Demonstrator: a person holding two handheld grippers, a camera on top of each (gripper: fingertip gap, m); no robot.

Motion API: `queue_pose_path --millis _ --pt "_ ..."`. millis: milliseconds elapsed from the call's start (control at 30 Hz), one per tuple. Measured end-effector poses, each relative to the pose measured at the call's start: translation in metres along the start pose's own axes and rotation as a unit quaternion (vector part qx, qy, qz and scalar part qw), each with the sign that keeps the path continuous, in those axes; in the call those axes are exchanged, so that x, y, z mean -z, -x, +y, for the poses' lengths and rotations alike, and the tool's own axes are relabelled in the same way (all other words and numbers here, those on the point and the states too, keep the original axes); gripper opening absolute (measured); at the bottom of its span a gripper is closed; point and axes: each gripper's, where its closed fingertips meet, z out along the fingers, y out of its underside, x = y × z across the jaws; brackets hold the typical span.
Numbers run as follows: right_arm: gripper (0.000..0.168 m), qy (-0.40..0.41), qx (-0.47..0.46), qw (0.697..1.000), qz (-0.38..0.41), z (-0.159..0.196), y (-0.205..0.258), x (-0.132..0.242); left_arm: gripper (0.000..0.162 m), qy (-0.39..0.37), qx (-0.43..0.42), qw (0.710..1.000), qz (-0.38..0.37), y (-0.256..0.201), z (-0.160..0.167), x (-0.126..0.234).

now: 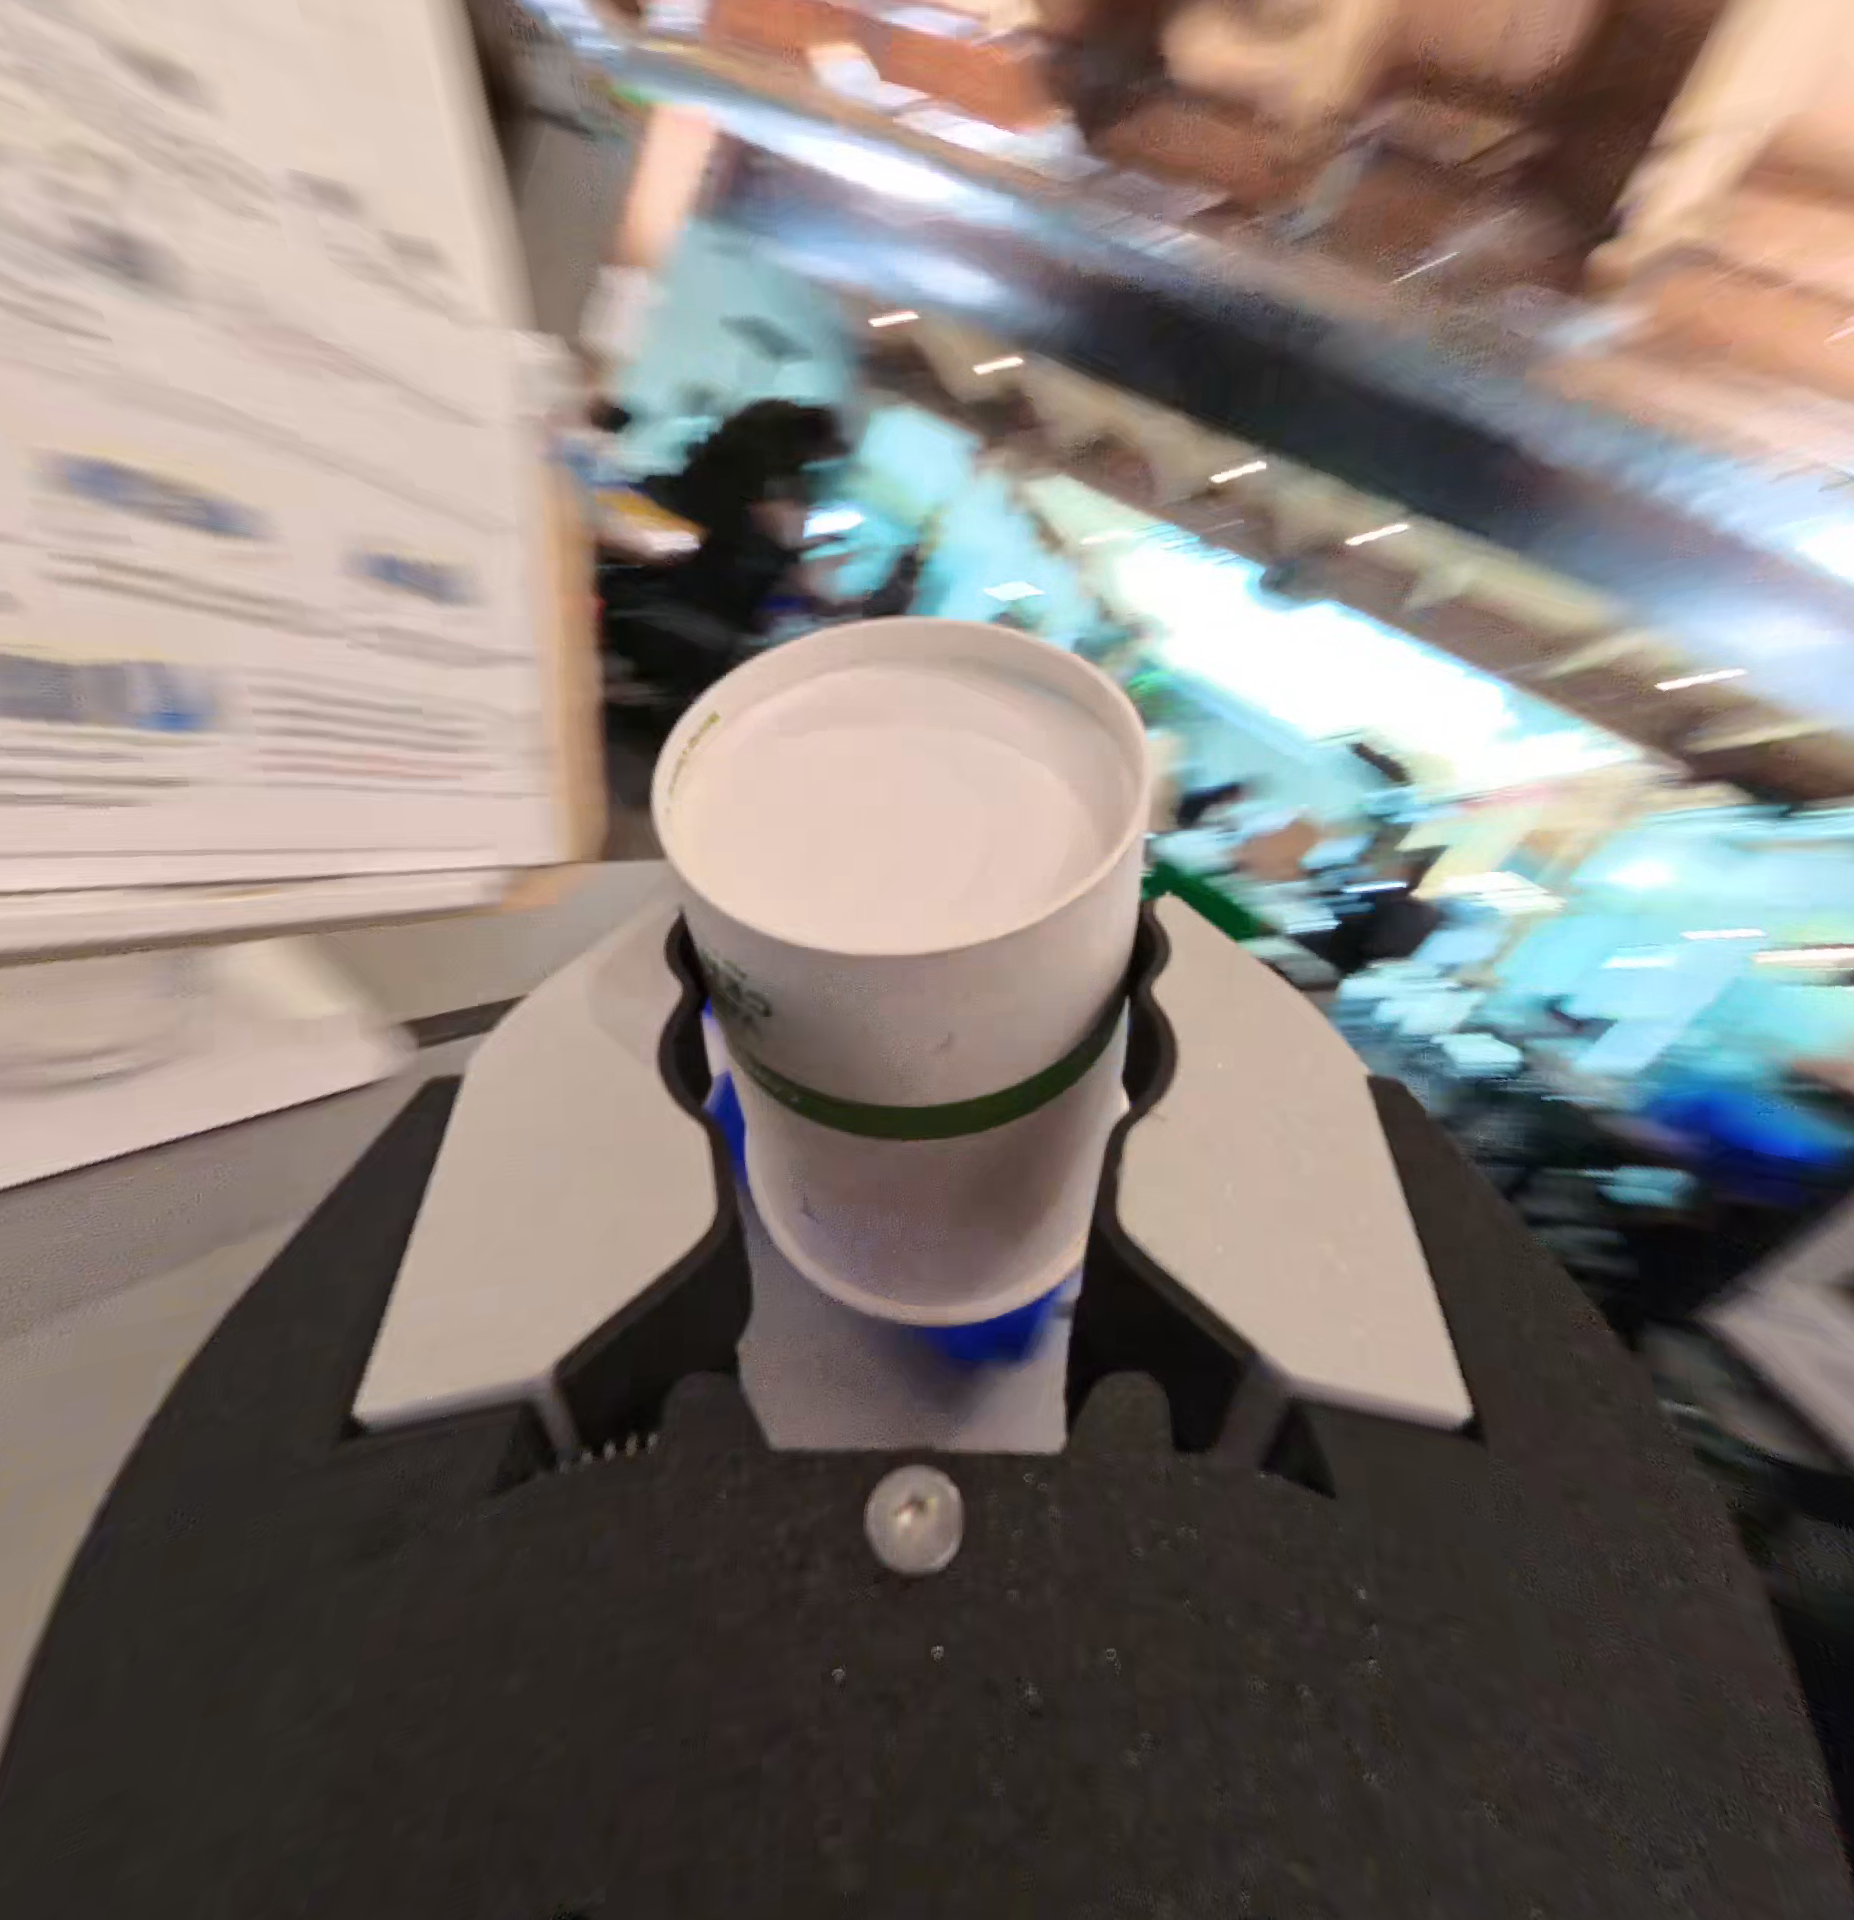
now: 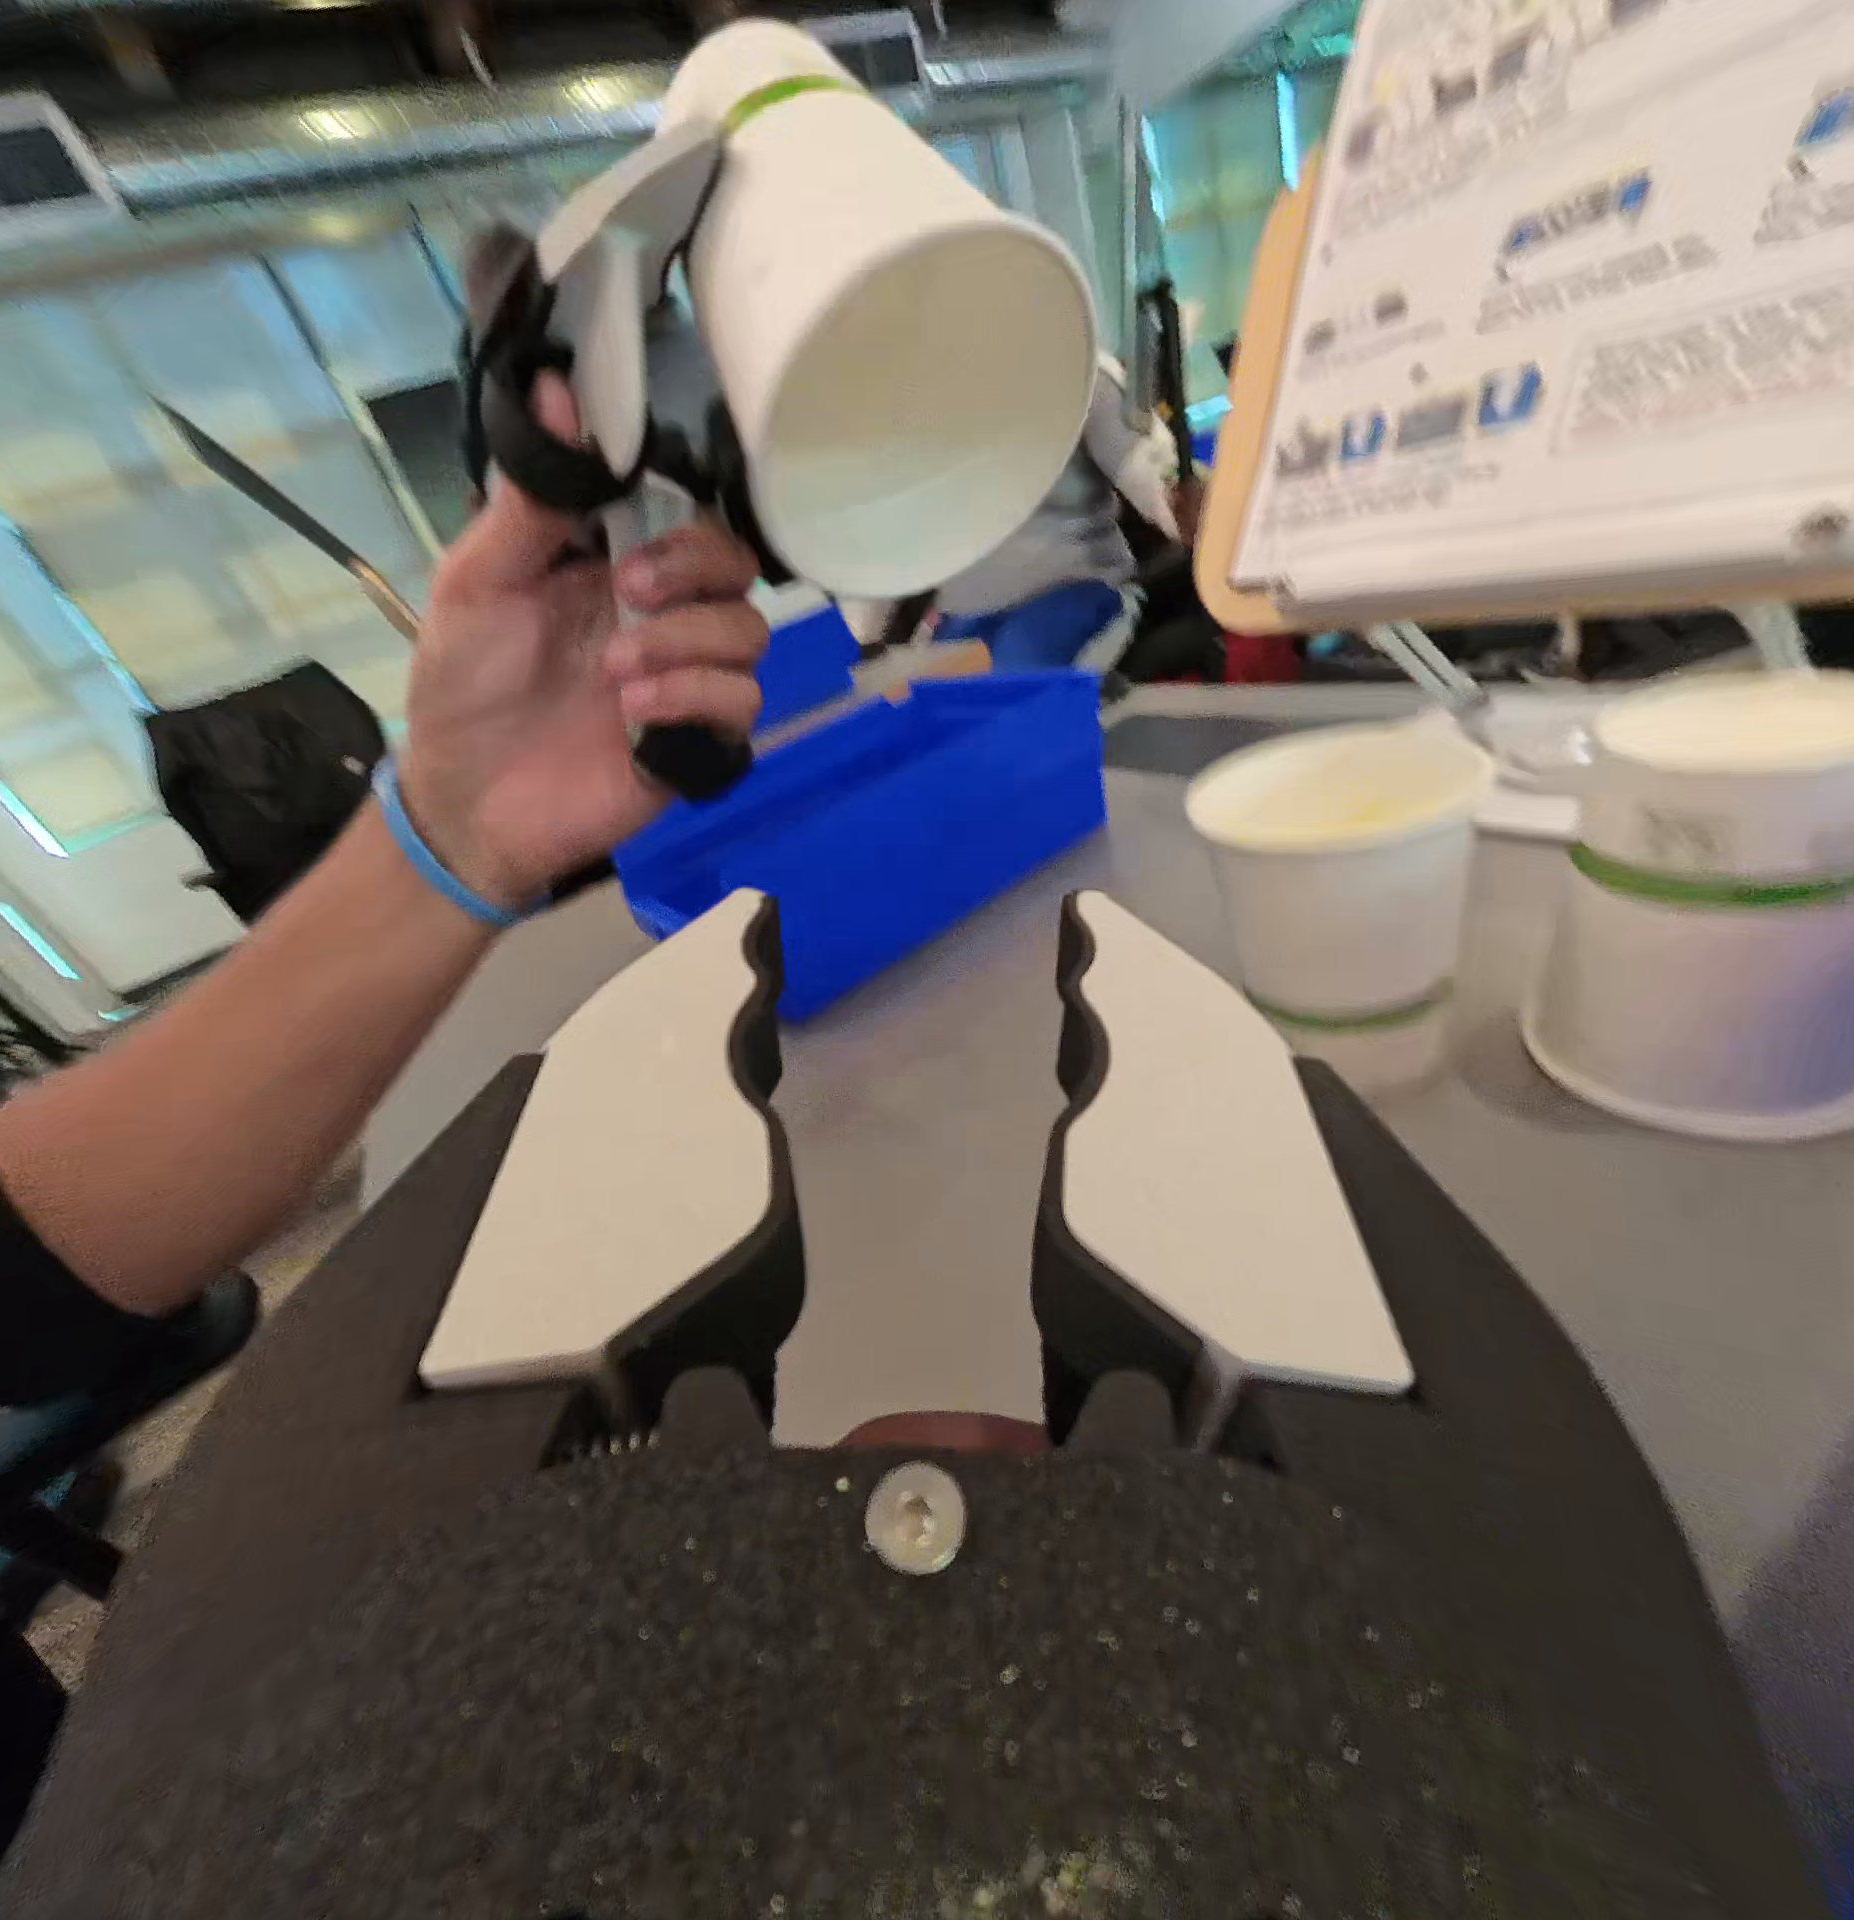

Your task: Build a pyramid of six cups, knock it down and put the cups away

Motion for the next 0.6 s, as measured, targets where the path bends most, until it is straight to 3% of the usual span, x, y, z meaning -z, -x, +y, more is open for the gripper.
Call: queue_pose_path --millis 67,233,300,433,600 --pt "0.053 -0.037 0.011 0.998 -0.041 -0.027 0.013 -0.017 0.078 -0.037 0.043 0.993 0.104 -0.035 -0.01 -0.002" --pt "0.051 -0.138 -0.001 0.98 -0.146 -0.088 0.057 -0.046 0.078 -0.031 0.057 0.988 0.14 -0.048 -0.001 -0.016" --pt "0.046 -0.154 -0.007 0.976 -0.153 -0.096 0.06 -0.055 0.078 -0.04 0.073 0.985 0.149 -0.049 -0.001 -0.019" --pt "0.006 -0.211 -0.055 0.962 -0.163 -0.111 0.054 -0.055 0.078 -0.038 0.086 0.984 0.152 -0.047 0.006 -0.023" --pt "0.002 -0.21 -0.111 0.957 -0.164 -0.105 0.042 -0.052 0.079 -0.031 0.07 0.989 0.124 -0.039 0.017 -0.023"
